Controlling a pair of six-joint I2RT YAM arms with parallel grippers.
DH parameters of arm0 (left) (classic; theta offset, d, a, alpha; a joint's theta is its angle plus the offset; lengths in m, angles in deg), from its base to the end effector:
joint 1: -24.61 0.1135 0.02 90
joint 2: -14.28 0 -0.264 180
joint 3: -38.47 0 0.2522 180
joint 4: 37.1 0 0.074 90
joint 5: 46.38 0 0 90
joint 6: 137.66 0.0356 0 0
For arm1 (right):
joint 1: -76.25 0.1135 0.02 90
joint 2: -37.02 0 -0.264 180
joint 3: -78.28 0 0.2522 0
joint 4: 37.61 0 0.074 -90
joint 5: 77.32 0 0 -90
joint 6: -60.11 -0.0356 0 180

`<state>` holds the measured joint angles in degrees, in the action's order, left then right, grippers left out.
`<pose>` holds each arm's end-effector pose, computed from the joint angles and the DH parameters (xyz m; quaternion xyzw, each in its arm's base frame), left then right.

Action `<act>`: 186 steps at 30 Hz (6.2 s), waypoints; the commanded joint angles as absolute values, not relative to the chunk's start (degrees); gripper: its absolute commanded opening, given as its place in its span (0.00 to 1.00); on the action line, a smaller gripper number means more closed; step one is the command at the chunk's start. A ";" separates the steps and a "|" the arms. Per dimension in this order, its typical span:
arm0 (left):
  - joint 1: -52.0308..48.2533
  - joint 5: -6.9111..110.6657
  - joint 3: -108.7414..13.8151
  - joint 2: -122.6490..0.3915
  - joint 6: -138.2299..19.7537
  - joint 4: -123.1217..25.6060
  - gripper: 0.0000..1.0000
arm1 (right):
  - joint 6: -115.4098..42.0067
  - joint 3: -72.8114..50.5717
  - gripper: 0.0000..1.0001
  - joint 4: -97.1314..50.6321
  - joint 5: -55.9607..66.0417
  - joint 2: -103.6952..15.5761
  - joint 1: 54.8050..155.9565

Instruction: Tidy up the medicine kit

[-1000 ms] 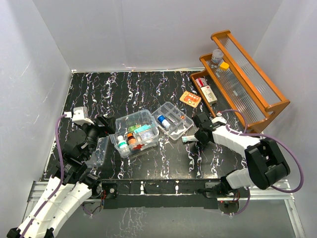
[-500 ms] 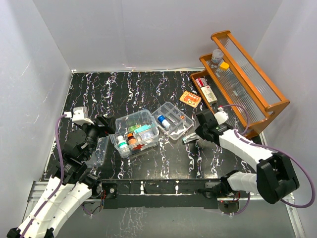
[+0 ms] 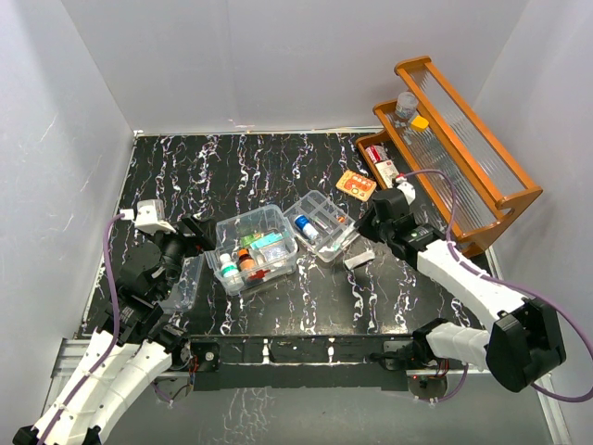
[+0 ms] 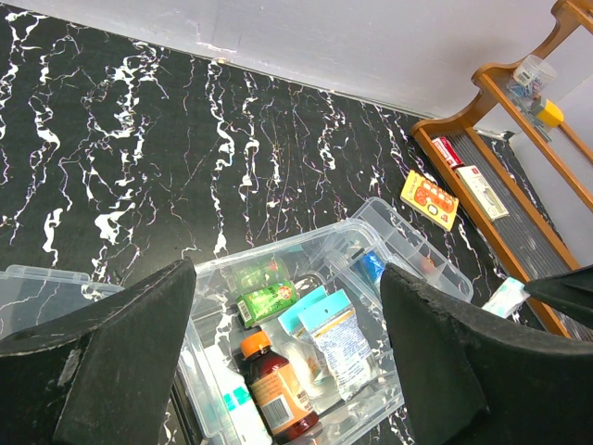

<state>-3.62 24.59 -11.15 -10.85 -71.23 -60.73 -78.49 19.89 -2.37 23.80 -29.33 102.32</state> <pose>0.1096 -0.0457 0.3318 -0.0895 0.6963 -0.2025 0.6827 0.2215 0.1007 0.2458 0.2162 0.8883 0.1690 0.3682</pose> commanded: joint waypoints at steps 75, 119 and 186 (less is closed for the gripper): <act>-3.61 2.68 -13.17 -4.23 -78.30 -70.40 0.80 | -110.32 26.27 0.38 7.85 34.98 -31.96 102.07; -3.61 2.44 -12.70 -4.36 -78.24 -70.02 0.80 | -101.44 26.41 0.00 -4.10 37.10 -38.24 102.04; -3.62 2.38 -12.69 -4.33 -78.29 -70.01 0.80 | -110.48 14.83 0.00 -6.58 30.79 -49.80 106.89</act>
